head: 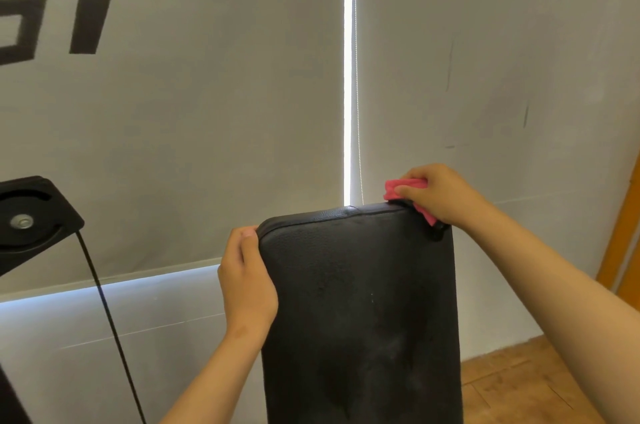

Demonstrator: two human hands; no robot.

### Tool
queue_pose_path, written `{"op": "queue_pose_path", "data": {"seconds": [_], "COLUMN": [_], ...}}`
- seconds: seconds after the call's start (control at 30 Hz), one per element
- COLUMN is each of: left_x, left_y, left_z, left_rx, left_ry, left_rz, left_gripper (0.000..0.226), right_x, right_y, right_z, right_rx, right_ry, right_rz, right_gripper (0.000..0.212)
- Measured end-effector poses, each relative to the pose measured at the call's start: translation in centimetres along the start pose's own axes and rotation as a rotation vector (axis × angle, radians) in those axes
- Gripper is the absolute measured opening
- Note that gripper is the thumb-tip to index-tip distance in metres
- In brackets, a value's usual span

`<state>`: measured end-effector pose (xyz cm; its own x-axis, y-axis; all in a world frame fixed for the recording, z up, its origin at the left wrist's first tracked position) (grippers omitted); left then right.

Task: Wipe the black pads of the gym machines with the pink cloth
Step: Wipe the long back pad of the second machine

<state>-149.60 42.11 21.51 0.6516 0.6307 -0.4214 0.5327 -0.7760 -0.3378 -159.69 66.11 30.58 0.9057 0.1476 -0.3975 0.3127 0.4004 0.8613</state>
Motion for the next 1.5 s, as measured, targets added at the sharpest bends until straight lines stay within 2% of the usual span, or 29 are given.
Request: {"op": "queue_pose_path", "data": {"seconds": [0.13, 0.23, 0.37, 0.53, 0.67, 0.73, 0.83, 1.03, 1.17, 1.33, 1.5], "left_x": [0.0, 0.0, 0.0, 0.0, -0.1, -0.1, 0.1, 0.3, 0.0, 1.0, 1.5], "left_y": [0.0, 0.0, 0.0, 0.0, 0.0, 0.0, -0.1, -0.1, 0.1, 1.4, 2.2], "left_z": [0.0, 0.1, 0.1, 0.1, 0.3, 0.3, 0.1, -0.5, -0.2, -2.6, -5.4], "left_rx": [-0.004, 0.002, 0.000, -0.003, -0.002, 0.010, 0.028, 0.059, 0.123, 0.368, 0.511], "left_ry": [0.005, -0.003, -0.010, -0.010, -0.020, -0.012, 0.007, 0.057, 0.105, 0.142, 0.078], "left_rz": [-0.003, -0.007, -0.009, 0.000, 0.001, 0.003, 0.006, 0.021, 0.061, -0.017, 0.076], "left_gripper": [0.034, 0.034, 0.033, 0.033, 0.033, 0.033, 0.032, 0.030, 0.026, 0.028, 0.026], "right_x": [0.3, 0.5, 0.9, 1.4, 2.4, 3.0, 3.7, 4.8, 5.5, 5.8, 6.3], "right_y": [0.3, 0.5, 0.2, -0.7, -1.1, -0.5, 0.8, 0.3, -1.8, -3.3, -3.8], "right_z": [-0.9, -1.5, -2.1, -3.4, -4.8, -3.8, 0.3, 9.5, 14.8, 18.7, 20.3], "right_rx": [-0.057, -0.108, -0.313, -0.470, -0.395, -0.415, -0.446, -0.506, -0.554, -0.525, -0.624], "right_ry": [-0.024, -0.074, -0.121, -0.173, -0.236, -0.194, -0.002, 0.288, 0.334, 0.357, 0.328], "right_rz": [0.030, 0.050, 0.022, -0.024, -0.166, -0.255, -0.307, -0.105, -0.036, -0.045, 0.010], "right_gripper": [0.017, 0.029, 0.049, 0.026, 0.023, 0.017, 0.009, 0.009, 0.010, 0.016, 0.020]}}
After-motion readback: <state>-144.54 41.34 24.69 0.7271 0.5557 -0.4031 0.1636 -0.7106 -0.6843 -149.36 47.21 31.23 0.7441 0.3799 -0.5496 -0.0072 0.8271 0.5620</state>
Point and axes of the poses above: each hand's wrist, its own x-axis away from the middle knuckle, its own y-axis out of the back of the hand, z = x × y, the point moved 2 cm from there along -x, towards the middle knuckle, and after that the axes turned 15 degrees about x, right-handed, at the moved point
